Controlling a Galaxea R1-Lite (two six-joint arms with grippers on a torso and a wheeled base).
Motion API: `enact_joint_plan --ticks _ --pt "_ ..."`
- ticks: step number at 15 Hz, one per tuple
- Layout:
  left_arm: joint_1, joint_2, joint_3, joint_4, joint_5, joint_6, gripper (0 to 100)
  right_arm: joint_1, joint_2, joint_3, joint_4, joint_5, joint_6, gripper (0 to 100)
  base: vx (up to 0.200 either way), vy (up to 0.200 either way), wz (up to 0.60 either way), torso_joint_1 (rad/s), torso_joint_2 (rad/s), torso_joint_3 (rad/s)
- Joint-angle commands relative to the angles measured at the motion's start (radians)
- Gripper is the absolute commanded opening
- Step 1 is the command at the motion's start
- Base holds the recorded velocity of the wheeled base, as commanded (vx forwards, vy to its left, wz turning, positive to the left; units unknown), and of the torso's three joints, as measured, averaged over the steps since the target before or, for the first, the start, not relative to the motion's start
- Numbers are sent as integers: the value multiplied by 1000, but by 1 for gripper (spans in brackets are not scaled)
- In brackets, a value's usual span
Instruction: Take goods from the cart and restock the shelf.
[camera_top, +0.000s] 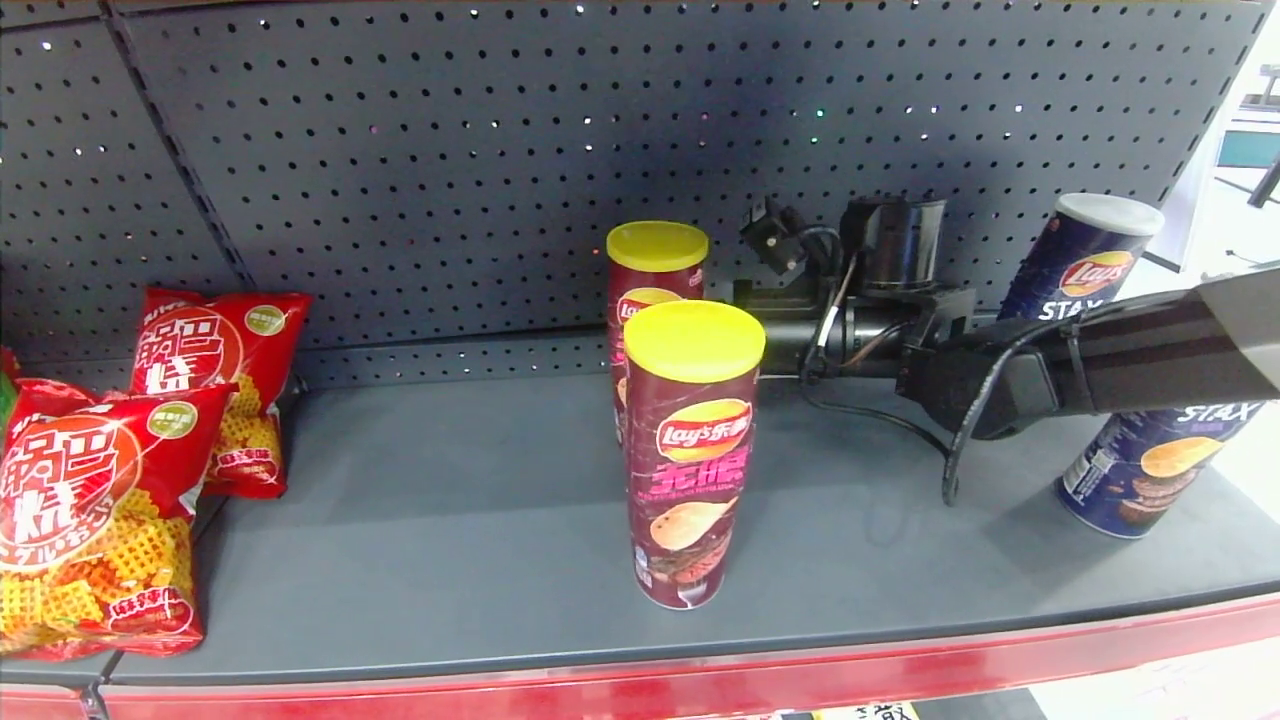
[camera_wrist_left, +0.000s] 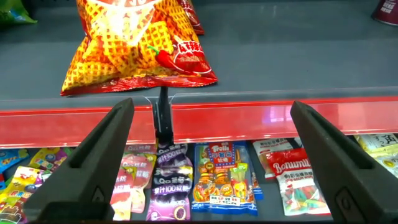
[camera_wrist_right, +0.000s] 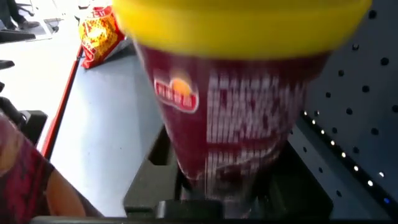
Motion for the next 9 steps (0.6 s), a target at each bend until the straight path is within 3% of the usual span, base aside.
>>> enact_joint_plan --ticks 1,9 --pt "1 3 0 0 0 0 100 3 13 -2 -10 2 -1 100 0 0 0 0 0 0" --pt "1 1 0 0 0 0 100 -20 -16 33 -15 -7 -1 100 0 0 0 0 0 0"
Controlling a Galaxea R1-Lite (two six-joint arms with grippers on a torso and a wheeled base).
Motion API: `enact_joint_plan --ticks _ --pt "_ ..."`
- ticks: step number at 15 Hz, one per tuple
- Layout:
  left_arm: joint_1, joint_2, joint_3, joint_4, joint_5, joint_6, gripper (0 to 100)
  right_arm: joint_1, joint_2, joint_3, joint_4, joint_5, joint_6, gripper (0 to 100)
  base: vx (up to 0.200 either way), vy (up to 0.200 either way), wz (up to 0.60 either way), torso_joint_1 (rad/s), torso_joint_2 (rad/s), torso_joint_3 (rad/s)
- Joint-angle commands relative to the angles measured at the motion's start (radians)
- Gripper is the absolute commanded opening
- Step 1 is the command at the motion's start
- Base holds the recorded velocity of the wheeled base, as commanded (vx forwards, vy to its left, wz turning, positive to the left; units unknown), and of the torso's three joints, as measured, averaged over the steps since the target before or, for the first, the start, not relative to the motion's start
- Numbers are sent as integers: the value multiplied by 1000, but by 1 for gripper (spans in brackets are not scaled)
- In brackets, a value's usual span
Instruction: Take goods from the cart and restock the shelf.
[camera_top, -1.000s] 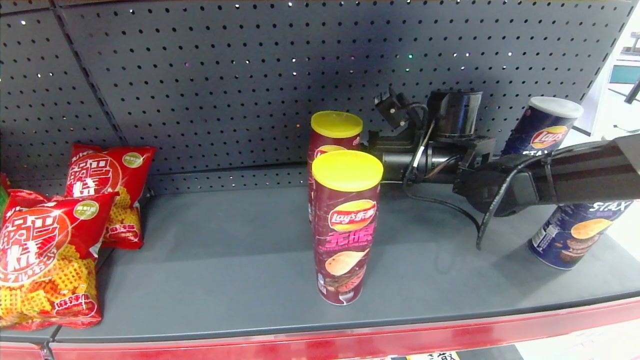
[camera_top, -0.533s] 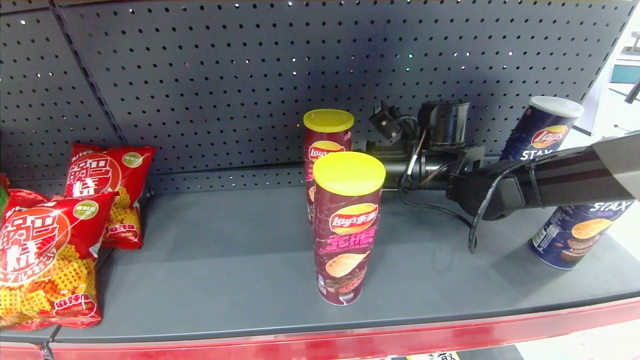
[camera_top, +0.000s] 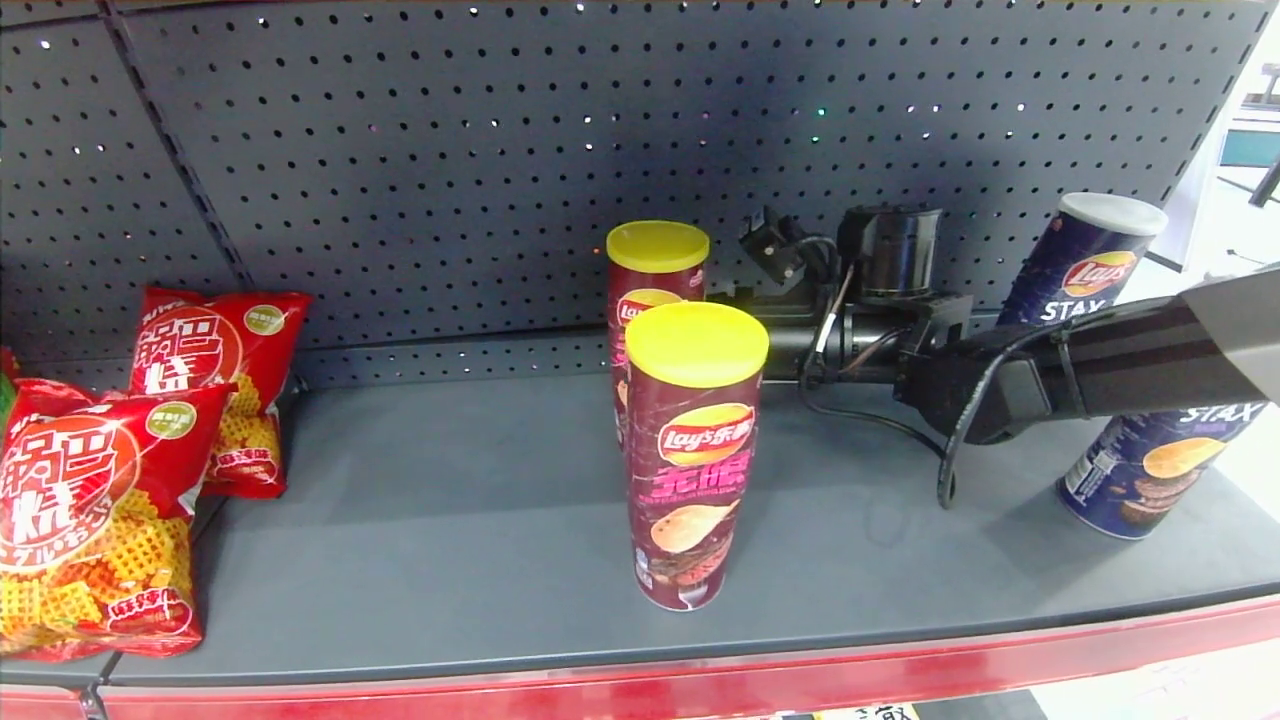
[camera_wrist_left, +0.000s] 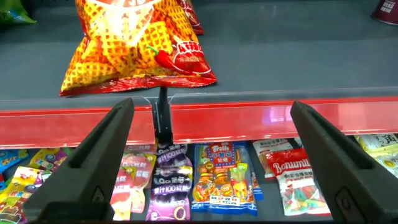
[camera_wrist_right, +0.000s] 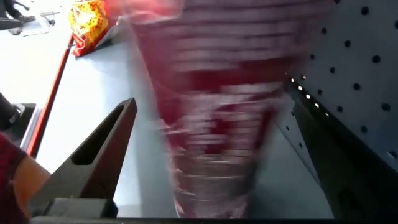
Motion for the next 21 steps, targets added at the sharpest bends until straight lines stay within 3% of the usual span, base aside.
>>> enact_joint_plan --ticks 1,21 --pt "0 3 0 0 0 0 100 -15 -30 34 -1 0 -2 100 0 0 0 0 0 0" --pt "0 3 0 0 0 0 100 -86 -78 133 -65 -31 21 100 0 0 0 0 0 0"
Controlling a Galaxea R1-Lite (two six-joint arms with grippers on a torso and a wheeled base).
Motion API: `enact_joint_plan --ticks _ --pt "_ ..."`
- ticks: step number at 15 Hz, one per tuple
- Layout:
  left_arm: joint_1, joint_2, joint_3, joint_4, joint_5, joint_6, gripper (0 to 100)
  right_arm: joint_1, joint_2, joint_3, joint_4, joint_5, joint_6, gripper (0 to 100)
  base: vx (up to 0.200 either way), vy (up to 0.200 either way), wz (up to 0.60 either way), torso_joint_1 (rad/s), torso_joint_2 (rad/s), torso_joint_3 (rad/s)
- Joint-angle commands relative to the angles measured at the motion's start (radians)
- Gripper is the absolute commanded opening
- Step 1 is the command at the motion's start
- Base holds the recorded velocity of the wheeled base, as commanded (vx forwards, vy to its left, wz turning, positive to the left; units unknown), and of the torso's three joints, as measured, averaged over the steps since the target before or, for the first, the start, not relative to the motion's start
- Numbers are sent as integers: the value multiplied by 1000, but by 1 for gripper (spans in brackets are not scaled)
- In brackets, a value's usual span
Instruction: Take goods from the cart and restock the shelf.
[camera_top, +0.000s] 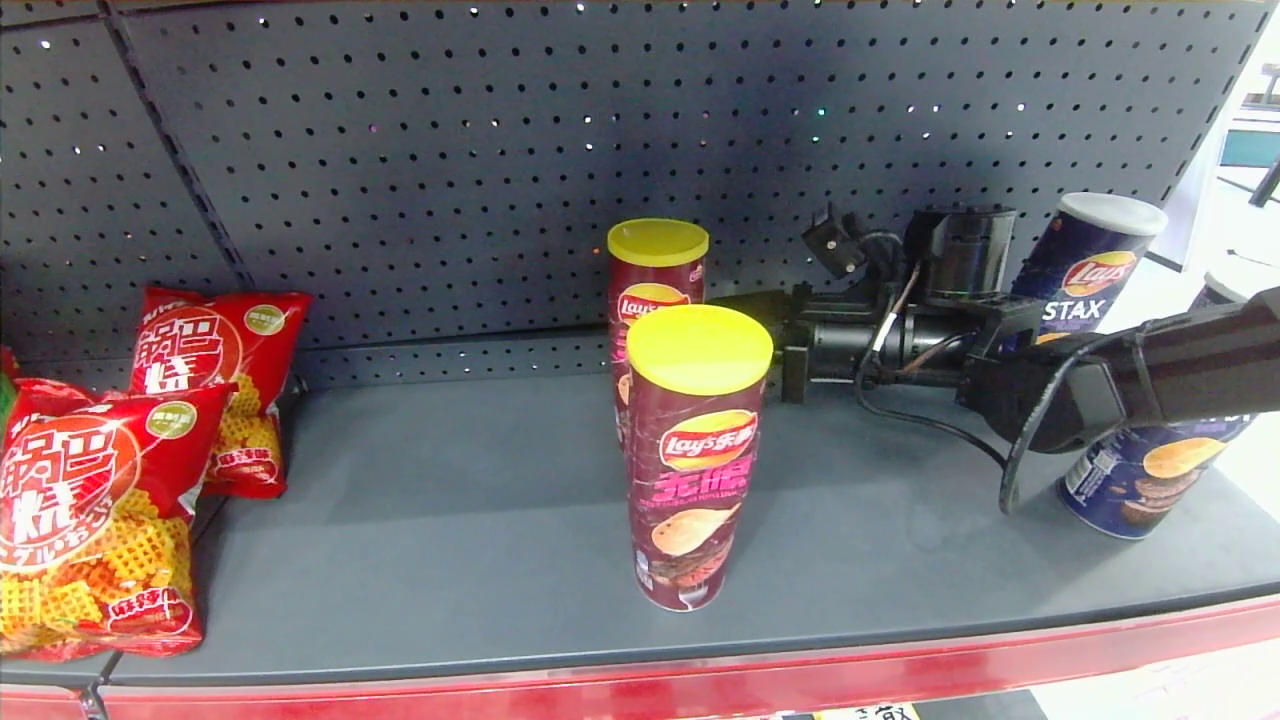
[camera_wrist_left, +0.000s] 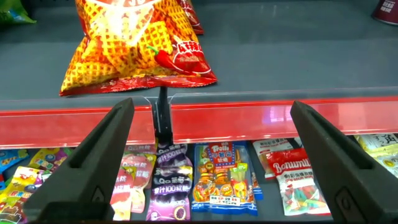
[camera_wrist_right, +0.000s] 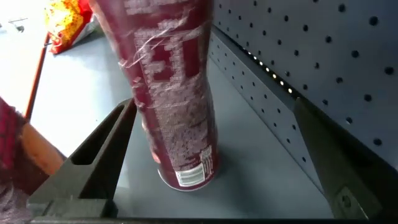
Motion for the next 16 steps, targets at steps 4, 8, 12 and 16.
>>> enact_joint_plan --ticks 4,8,12,16 --pt "-2 1 0 0 0 0 100 -15 2 6 -4 -2 -1 100 0 0 0 0 0 0" --pt "0 2 0 0 0 0 100 -15 0 7 -4 -2 -1 100 0 0 0 0 0 0" --pt "-2 2 0 0 0 0 100 -7 -47 63 -15 -2 1 100 0 0 0 0 0 0" --pt "0 2 0 0 0 0 100 -12 -141 150 -22 -2 9 100 0 0 0 0 0 0"
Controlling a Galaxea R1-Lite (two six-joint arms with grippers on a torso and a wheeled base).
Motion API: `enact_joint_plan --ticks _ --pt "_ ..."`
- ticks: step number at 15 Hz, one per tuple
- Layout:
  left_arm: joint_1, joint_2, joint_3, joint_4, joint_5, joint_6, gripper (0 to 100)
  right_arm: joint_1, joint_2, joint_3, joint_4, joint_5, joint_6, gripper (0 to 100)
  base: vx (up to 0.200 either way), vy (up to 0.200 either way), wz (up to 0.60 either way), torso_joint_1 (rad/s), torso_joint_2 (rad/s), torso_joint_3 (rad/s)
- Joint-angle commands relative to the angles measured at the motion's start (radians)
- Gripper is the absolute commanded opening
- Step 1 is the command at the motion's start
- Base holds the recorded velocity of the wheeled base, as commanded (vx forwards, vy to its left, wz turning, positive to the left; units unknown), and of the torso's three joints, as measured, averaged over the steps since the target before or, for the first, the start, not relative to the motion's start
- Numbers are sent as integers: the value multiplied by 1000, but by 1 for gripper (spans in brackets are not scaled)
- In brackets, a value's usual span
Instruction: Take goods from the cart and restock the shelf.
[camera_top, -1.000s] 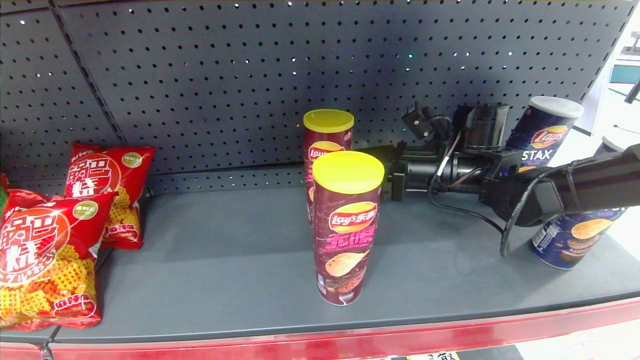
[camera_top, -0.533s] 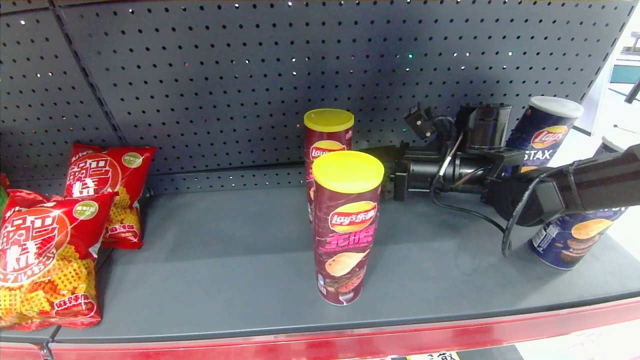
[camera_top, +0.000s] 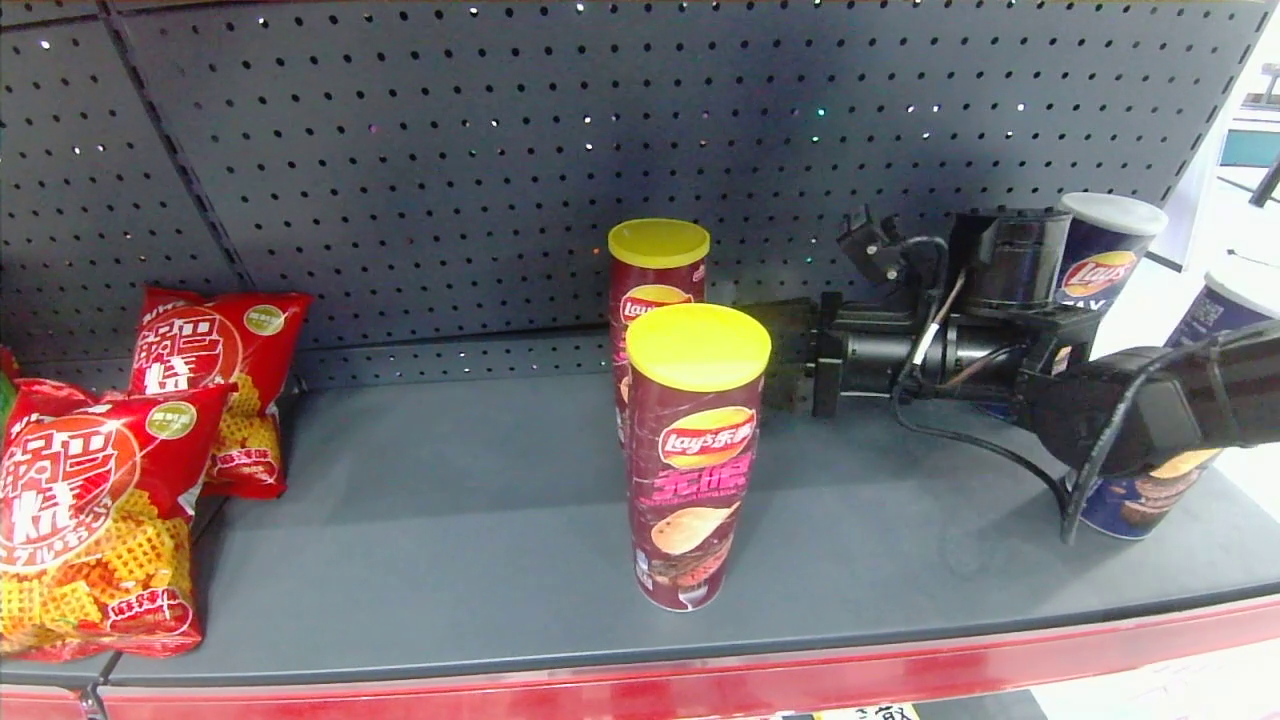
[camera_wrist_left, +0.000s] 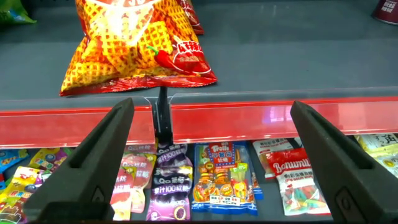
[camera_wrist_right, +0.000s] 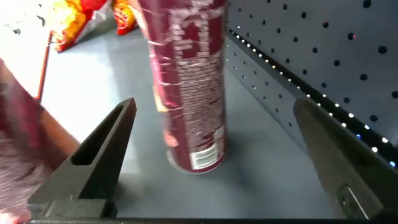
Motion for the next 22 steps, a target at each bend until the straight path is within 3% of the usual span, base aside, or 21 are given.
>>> enact_joint_plan --ticks 1,7,22 --pt "1 2 0 0 0 -1 100 -2 -58 33 0 0 0 100 0 0 0 0 0 0" --pt "-1 2 0 0 0 -1 100 61 -96 76 -3 0 0 100 0 0 0 0 0 0" --pt "-1 0 0 0 0 -1 100 59 -107 110 -4 0 0 100 0 0 0 0 0 0"
